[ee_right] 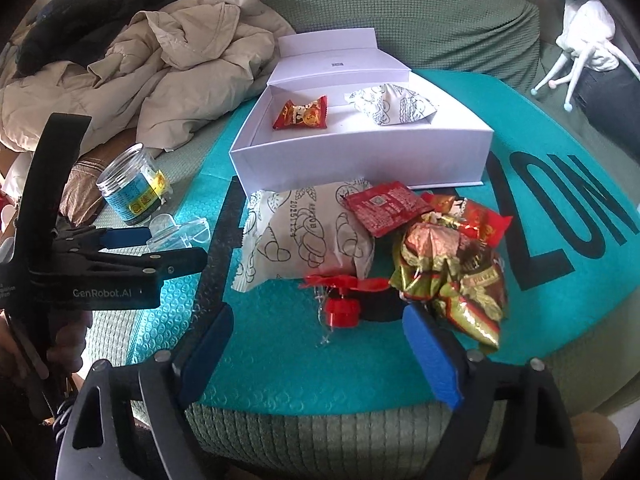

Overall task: Organize objects
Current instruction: 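Grasp the red plastic toy with the right tool while the left tool grasps the clear acrylic stand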

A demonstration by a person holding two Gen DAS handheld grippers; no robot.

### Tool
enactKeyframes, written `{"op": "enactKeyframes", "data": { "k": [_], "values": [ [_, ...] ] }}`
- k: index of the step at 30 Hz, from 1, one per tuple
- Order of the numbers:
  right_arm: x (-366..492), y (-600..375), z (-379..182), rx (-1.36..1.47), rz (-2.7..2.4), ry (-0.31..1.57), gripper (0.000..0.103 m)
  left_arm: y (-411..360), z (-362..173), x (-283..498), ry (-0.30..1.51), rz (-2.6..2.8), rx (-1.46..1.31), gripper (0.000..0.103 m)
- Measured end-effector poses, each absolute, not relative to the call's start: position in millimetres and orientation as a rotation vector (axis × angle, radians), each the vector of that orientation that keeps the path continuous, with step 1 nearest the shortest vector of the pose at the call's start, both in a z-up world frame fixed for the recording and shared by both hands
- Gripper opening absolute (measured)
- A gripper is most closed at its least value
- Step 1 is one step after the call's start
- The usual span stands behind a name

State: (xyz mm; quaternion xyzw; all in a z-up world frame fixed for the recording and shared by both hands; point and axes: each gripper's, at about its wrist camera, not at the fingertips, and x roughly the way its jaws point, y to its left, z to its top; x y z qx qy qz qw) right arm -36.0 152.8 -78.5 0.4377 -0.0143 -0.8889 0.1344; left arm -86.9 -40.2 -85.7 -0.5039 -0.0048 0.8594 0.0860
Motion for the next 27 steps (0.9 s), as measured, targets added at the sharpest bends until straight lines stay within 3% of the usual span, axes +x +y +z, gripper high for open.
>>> {"op": "enactKeyframes", "data": {
  "k": [4, 7, 11, 17, 20, 21, 22, 27],
  "values": [
    [-41.9, 154.8, -85.8, 1.301, -2.560, -0.052, 0.081, -34.1, -89.9, -88.4, 0.037, 2.537, -1.502, 0.093],
    [-46.6, 156.5, -91.2, 1.331, -2.550, -0.063, 0.063, -32.4, -90.9, -88.1, 0.072, 2.543, -1.483, 0.094],
    [-50.1, 156.9, -94.0, 1.316, -2.543, -0.068, 0.051, -33.3, -91.1, -87.3, 0.098, 2.562, -1.440, 0.093],
    [-49.8, 158.6, -95.5, 1.293, -2.531, -0.090, 0.027, -19.9, -84.4, -77.0, 0.279, 2.579, -1.319, 0.077],
    [-48.1, 160.5, -96.0, 1.284, -2.523, -0.110, 0.025, -17.8, -83.9, -77.4, 0.284, 2.574, -1.315, 0.074],
    [-47.2, 160.8, -95.9, 1.279, -2.521, -0.114, 0.025, -19.0, -83.9, -77.6, 0.264, 2.570, -1.318, 0.068],
    [-46.3, 161.1, -95.9, 1.274, -2.517, -0.118, 0.025, -19.7, -83.9, -78.0, 0.239, 2.564, -1.323, 0.054],
    [-40.6, 159.9, -94.2, 1.235, -2.479, -0.135, 0.025, -19.5, -83.7, -78.1, 0.240, 2.566, -1.346, 0.053]
  ]
}}
